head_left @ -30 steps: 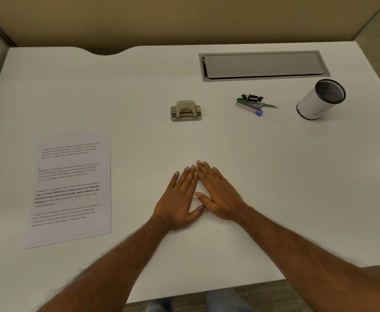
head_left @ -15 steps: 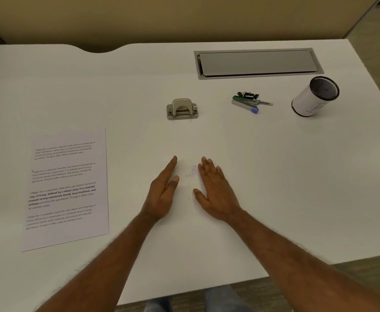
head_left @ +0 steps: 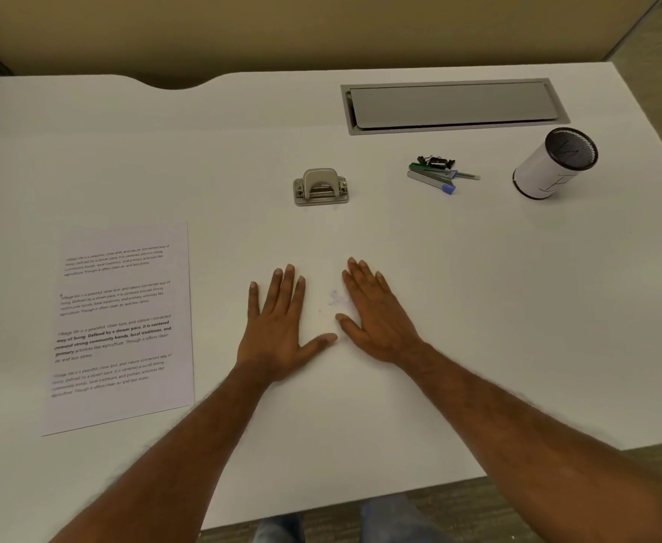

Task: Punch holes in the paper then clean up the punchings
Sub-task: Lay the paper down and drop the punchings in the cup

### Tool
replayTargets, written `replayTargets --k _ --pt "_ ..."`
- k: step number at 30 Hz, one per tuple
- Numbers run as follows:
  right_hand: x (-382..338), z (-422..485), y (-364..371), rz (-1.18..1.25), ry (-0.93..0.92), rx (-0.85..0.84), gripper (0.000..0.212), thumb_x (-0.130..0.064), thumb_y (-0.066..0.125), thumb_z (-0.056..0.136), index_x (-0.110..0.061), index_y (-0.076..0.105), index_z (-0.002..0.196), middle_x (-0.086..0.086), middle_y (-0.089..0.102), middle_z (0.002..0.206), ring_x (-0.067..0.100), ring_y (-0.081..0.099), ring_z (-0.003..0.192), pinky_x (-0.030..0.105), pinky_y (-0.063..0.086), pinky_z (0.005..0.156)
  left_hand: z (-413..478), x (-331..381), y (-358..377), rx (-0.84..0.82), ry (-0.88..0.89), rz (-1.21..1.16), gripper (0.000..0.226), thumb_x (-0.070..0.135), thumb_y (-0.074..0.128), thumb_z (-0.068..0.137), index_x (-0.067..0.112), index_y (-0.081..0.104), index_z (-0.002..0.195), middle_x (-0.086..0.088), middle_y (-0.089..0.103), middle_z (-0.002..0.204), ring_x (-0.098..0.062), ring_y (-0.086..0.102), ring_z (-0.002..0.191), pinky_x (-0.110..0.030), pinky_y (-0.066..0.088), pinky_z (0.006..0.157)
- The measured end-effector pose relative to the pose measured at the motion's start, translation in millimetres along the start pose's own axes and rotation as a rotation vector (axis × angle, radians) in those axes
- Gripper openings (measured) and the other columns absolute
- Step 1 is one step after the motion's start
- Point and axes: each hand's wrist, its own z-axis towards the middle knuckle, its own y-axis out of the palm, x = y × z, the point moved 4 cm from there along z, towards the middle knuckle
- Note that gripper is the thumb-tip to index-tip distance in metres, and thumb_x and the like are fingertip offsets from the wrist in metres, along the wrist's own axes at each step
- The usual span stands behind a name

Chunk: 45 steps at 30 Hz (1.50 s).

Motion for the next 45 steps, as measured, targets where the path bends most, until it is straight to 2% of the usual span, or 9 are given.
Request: replayTargets --k 8,10,13,15,21,26,35,41,45 --pt "-15 -22 4 -0.084 -0.221 -0.059 0.070 -0.046 0.035 0.097 -0.013 0.008 0.154 0.003 -0.002 0.163 0.014 -0.008 0.149 0.040 0.002 0.122 -2 4 -1 -0.071 0.040 0.112 0.118 0.095 0.022 0.072 0.017 0.001 0.157 -0.009 -0.011 0.164 -0.026 -0.012 0.151 -0.061 0.001 0.119" --pt "-11 -28 -1 -0.061 -0.145 -0.006 0.073 -0.048 0.036 0.097 -0.013 0.007 0.154 0.004 -0.002 0.163 0.014 -0.007 0.149 0.042 0.002 0.122 -1 4 -3 -0.072 0.043 0.118 0.119 0.097 0.021 0.070 0.018 0.000 0.157 -0.008 -0.012 0.164 -0.026 -0.015 0.151 -0.061 0.000 0.119" --pt "8 -42 -2 -0.113 0.122 0.091 0.076 -0.054 0.029 0.096 -0.009 0.006 0.153 0.008 -0.005 0.162 0.019 -0.008 0.150 0.048 0.000 0.121 2 11 -4 -0.079 0.053 0.124 0.120 0.098 0.019 0.068 0.021 -0.002 0.157 -0.008 -0.016 0.164 -0.027 -0.019 0.150 -0.061 -0.003 0.118" --pt "15 -50 3 -0.171 0.225 0.081 0.077 -0.058 0.022 0.096 -0.008 0.005 0.153 0.009 -0.007 0.162 0.020 -0.009 0.149 0.050 0.000 0.120 4 17 -3 -0.081 0.052 0.135 0.121 0.099 0.018 0.067 0.021 -0.004 0.157 -0.008 -0.017 0.163 -0.027 -0.020 0.150 -0.061 -0.005 0.118" --pt "14 -54 8 -0.218 0.244 0.042 0.079 -0.060 0.019 0.096 -0.009 0.003 0.153 0.009 -0.006 0.162 0.022 -0.008 0.150 0.052 0.002 0.120 6 35 4 -0.086 0.119 0.179 0.121 0.098 0.019 0.067 0.020 -0.001 0.157 -0.012 -0.015 0.164 -0.029 -0.016 0.150 -0.063 0.000 0.116" --pt "13 -52 8 -0.232 0.224 0.018 0.075 -0.061 0.020 0.095 -0.018 0.005 0.154 0.010 -0.005 0.162 0.025 -0.007 0.150 0.053 0.004 0.119 5 48 9 -0.068 0.166 0.149 0.116 0.096 0.024 0.071 0.021 0.006 0.157 -0.011 -0.009 0.165 -0.029 -0.011 0.151 -0.064 0.005 0.116" --pt "10 -44 2 -0.259 0.017 -0.053 0.080 -0.075 0.020 0.089 -0.031 0.003 0.153 0.008 -0.009 0.162 0.024 -0.010 0.149 0.053 0.004 0.120 -7 18 -3 -0.045 0.041 0.146 0.121 0.097 0.025 0.069 0.019 0.001 0.157 -0.011 -0.012 0.164 -0.028 -0.013 0.151 -0.063 -0.001 0.118" --pt "18 -24 -8 -0.234 0.092 -0.035 0.097 -0.083 0.020 0.081 -0.022 0.002 0.154 0.007 -0.008 0.162 0.021 -0.011 0.149 0.052 0.000 0.120 -9 11 -4 -0.053 0.025 0.140 0.119 0.097 0.023 0.069 0.020 0.003 0.157 -0.011 -0.011 0.164 -0.027 -0.013 0.151 -0.062 -0.002 0.118" --pt "7 -26 -3 -0.269 -0.053 -0.086 0.095 -0.082 0.022 0.083 -0.021 0.002 0.154 0.007 -0.006 0.163 0.020 -0.009 0.149 0.051 0.005 0.120 -10 9 -3 -0.079 0.045 0.127 0.122 0.099 0.021 0.066 0.021 -0.001 0.157 -0.010 -0.015 0.164 -0.026 -0.015 0.151 -0.061 -0.004 0.118"
